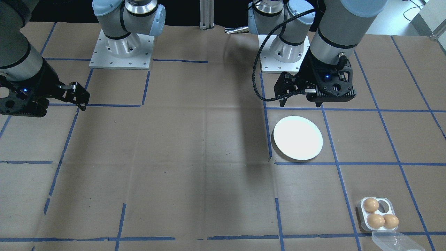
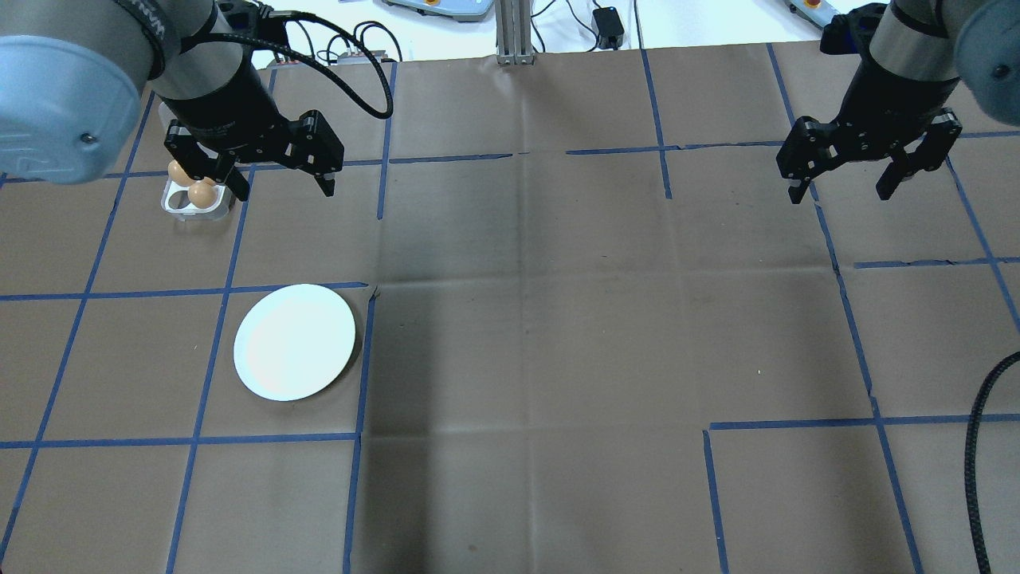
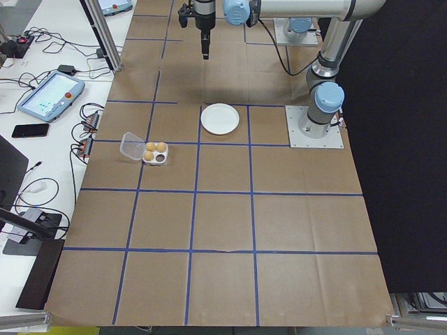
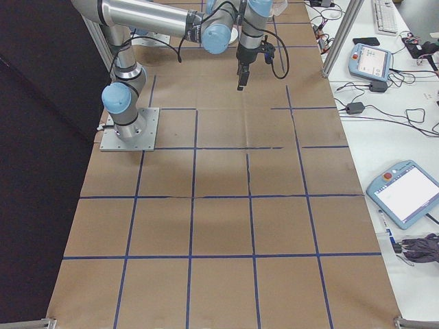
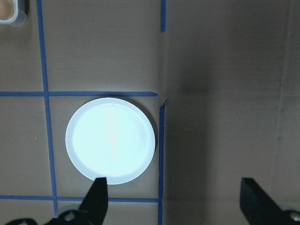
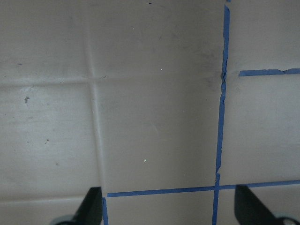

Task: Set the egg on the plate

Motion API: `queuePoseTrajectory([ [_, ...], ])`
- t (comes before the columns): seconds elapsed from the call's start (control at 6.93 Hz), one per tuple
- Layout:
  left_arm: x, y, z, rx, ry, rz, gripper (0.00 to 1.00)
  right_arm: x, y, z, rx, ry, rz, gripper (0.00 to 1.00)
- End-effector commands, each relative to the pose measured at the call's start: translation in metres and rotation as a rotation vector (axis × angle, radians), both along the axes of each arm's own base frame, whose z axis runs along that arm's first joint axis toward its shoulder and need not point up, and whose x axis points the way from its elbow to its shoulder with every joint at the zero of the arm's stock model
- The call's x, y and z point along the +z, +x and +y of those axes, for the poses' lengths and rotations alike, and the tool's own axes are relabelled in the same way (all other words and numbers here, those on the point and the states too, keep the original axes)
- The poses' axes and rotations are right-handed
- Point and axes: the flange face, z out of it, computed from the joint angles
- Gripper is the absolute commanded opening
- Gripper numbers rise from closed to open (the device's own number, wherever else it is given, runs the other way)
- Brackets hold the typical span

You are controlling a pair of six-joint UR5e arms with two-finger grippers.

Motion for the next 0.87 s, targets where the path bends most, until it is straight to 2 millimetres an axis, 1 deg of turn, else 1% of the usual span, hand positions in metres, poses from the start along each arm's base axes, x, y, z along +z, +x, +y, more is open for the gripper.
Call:
queuePoseTrajectory([
  [0.0, 0.0003, 0.0, -0.0001, -0.001, -0.001, 0.0, 1.0, 0.0, 0.0001, 0.0, 0.0, 0.0, -0.001, 1.0],
  [0.43, 0.0011, 0.0001, -0.0003, -0.001, -0.002, -0.002, 1.0, 0.0, 0.0001, 0.0, 0.0, 0.0, -0.001, 1.0],
  [0.58, 0.0041, 0.0001, -0.001, -0.001, -0.008, -0.001, 1.0, 0.0, -0.0001, 0.0, 0.0, 0.0, 0.001, 1.0],
  [0.72, 0.0085, 0.0047, -0.0045, 0.008, -0.017, 0.0, 1.0, 0.0001, 0.0001, -0.0002, 0.0, -0.002, -0.001, 1.0],
])
